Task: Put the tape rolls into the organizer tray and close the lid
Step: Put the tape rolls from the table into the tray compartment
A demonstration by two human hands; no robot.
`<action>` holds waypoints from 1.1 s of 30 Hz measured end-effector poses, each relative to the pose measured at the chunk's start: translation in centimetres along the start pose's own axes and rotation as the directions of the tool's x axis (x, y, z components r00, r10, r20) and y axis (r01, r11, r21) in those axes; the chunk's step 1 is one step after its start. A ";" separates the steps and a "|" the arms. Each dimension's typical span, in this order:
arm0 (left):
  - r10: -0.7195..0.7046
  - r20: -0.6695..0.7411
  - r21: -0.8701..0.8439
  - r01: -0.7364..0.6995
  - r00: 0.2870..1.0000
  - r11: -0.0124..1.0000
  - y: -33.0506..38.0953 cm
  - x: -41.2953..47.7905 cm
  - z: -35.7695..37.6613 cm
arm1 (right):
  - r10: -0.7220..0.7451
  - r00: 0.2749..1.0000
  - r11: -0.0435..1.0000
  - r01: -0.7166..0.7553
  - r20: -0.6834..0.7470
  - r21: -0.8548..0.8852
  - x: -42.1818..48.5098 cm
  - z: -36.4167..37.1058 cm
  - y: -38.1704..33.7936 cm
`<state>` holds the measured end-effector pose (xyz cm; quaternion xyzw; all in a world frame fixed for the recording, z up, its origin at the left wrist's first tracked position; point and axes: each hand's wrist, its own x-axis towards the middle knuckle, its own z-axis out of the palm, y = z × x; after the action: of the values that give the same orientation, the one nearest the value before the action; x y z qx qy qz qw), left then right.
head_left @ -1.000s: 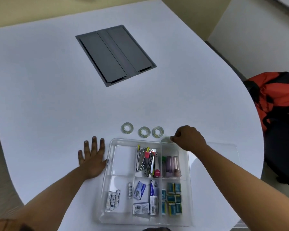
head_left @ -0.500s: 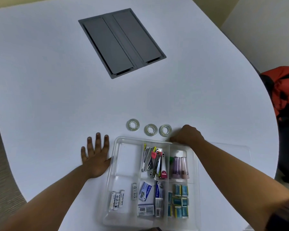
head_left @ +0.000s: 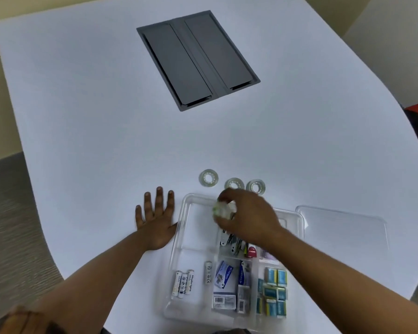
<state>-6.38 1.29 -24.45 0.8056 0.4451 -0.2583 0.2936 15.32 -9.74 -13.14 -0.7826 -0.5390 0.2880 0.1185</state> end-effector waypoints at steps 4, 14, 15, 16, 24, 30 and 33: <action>0.010 0.009 -0.008 -0.010 1.000 1.000 0.0 -0.2 -0.1 | -0.085 0.981 0.978 0.115 0.174 -0.175 -0.3 3.2 -1.3; 0.021 0.020 -0.018 -0.021 1.000 1.000 0.2 -0.6 -0.4 | -0.029 0.963 0.857 0.161 0.266 -0.490 0.2 6.4 -1.8; 0.022 0.021 -0.019 -0.021 1.000 1.000 0.2 -0.6 -0.4 | -0.026 0.959 0.858 0.166 0.282 -0.487 0.2 6.5 -1.7; 0.022 0.020 -0.019 -0.022 1.000 1.000 0.3 -0.6 -0.4 | -0.023 0.957 0.869 0.162 0.289 -0.468 0.2 6.5 -1.6; 0.003 0.018 -0.013 -0.003 1.000 1.000 0.2 -0.4 -0.3 | -0.018 0.999 0.998 0.016 -0.027 -0.062 0.4 2.0 0.4; -0.004 0.010 -0.012 0.004 1.000 1.000 0.2 -0.3 -0.1 | 0.232 0.946 0.973 -0.229 -0.228 0.038 3.3 -1.8 5.8; -0.011 0.009 -0.012 0.012 1.000 1.000 0.2 -0.3 -0.1 | 0.311 0.933 0.949 -0.314 -0.180 0.012 4.1 -1.5 8.4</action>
<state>-6.29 1.10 -24.13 0.8001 0.4499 -0.2610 0.2988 23.78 -9.07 -17.43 -0.8821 -0.3972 0.2268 0.1125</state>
